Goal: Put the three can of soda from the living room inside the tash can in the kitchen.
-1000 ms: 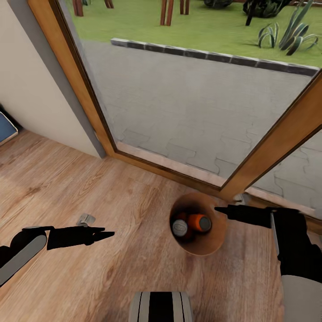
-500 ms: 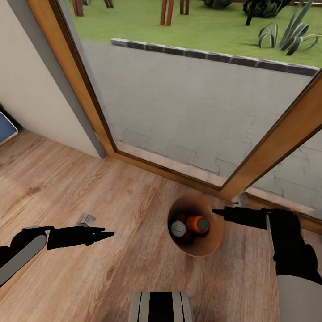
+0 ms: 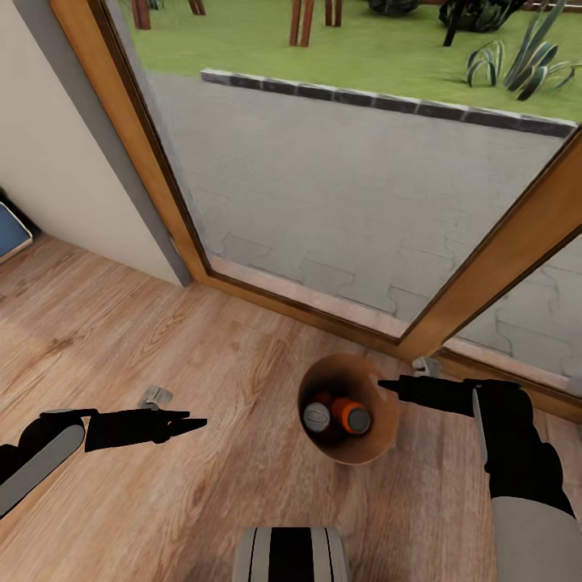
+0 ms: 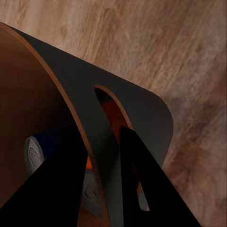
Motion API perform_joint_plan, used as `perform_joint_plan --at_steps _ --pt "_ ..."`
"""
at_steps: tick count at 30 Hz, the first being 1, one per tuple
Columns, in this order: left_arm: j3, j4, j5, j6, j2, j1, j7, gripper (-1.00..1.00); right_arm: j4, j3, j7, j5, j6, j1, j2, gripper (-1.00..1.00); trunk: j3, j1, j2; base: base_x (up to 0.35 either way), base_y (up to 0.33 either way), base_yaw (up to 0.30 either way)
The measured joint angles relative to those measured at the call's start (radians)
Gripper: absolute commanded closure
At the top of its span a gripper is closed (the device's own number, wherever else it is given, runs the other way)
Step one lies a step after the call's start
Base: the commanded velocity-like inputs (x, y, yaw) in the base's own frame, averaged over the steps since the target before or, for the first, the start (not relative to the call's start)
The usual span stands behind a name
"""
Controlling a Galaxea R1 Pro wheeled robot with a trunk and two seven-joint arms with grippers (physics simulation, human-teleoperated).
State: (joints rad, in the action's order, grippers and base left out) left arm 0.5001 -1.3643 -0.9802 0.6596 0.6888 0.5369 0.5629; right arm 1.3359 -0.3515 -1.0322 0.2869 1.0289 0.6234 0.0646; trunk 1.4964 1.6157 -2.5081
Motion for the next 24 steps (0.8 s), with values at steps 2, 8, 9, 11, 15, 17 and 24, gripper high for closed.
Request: perform_joint_plan --at_steps 2,8,9,11,15,17,24 --pt "0.0 0.0 0.0 0.0 0.0 0.0 0.0 -1.0 0.0 0.0 0.001 0.006 -0.005 0.0 0.0 1.0 0.0 0.0 0.0 0.0 0.0 0.0" --pt "0.0 0.0 0.0 0.0 0.0 0.0 0.0 -1.0 0.0 0.0 0.002 0.003 -0.002 0.0 0.0 1.0 0.0 0.0 0.0 0.0 0.0 0.0" --pt "0.0 0.0 0.0 0.0 0.0 0.0 0.0 -1.0 0.0 0.0 0.002 0.004 -0.003 0.0 0.0 1.0 0.0 0.0 0.0 0.0 0.0 0.0" --pt "0.0 0.0 0.0 0.0 0.0 0.0 0.0 -1.0 0.0 0.0 0.002 0.006 -0.004 0.0 0.0 1.0 0.0 0.0 0.0 0.0 0.0 0.0" --pt "0.0 -0.001 0.0 0.0 0.0 0.0 0.0 -1.0 0.0 0.0 0.002 0.004 -0.003 0.001 0.0 1.0 0.0 0.0 0.0 0.0 0.0 0.0" --pt "0.0 -0.001 0.0 0.0 0.0 0.0 0.0 -1.0 0.0 0.0 0.002 0.004 -0.003 0.0 0.0 1.0 0.0 0.0 0.0 0.0 0.0 0.0" --pt "0.0 -0.001 -0.001 0.0 -0.003 0.001 0.0 -1.0 0.0 0.0 0.002 0.005 -0.004 0.0 0.0 1.0 0.0 0.0 0.0 0.0 0.0 0.0"
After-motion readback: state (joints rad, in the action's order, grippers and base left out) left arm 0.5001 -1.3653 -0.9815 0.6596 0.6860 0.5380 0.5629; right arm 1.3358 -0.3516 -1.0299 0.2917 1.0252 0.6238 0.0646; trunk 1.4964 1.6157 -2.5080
